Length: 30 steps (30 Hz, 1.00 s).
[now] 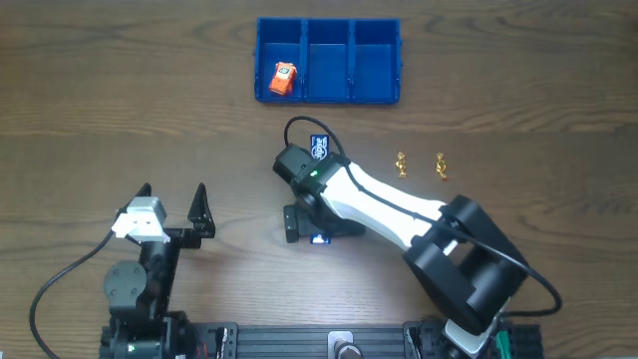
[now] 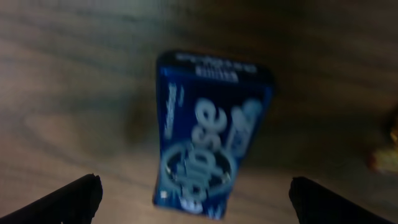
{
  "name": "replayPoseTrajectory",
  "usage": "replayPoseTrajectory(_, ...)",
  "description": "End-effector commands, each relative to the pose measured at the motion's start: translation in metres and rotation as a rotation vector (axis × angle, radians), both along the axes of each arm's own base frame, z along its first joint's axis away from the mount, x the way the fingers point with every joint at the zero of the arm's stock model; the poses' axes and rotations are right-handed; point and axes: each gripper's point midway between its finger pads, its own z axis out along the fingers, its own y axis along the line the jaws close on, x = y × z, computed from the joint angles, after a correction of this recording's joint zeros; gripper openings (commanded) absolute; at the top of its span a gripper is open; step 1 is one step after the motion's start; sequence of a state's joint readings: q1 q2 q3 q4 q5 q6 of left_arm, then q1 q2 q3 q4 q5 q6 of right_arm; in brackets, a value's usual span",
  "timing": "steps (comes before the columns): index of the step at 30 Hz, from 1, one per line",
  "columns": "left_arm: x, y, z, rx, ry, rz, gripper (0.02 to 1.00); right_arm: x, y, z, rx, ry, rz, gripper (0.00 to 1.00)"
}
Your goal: Sort Candies Into Trays
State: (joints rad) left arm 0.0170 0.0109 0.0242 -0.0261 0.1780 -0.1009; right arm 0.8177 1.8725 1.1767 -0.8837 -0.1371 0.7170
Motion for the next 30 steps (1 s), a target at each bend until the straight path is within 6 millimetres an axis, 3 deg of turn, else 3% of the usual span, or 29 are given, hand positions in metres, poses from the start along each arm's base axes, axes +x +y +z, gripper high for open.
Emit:
replayPoseTrajectory(1,-0.0010,-0.0034,-0.0160,-0.007,0.047,-0.020,0.998,0.0047,0.0015,-0.0094,-0.022,-0.003,-0.044,0.998)
replayPoseTrajectory(10,-0.0010,-0.0034,-0.0160,-0.007,0.047,-0.020,0.998,0.0114,0.0059,-0.0132,-0.015,-0.030,-0.073,0.965)
replayPoseTrajectory(19,-0.0010,-0.0034,-0.0160,-0.007,0.047,-0.020,0.998,0.0117,0.0075,-0.0154,-0.014,-0.031,-0.081,0.601)
replayPoseTrajectory(23,-0.0010,-0.0034,-0.0160,-0.007,0.047,-0.020,0.998,0.0116,0.0076,-0.0154,-0.014,-0.031,-0.080,0.518)
replayPoseTrajectory(27,-0.0010,-0.0034,-0.0160,-0.007,0.047,-0.020,0.998,0.0129,0.0051,-0.0157,-0.027,-0.040,-0.080,0.312)
replayPoseTrajectory(30,-0.0010,-0.0034,-0.0160,-0.007,0.047,-0.020,0.998,0.0139,0.0041,-0.0158,-0.033,-0.046,-0.080,0.301)
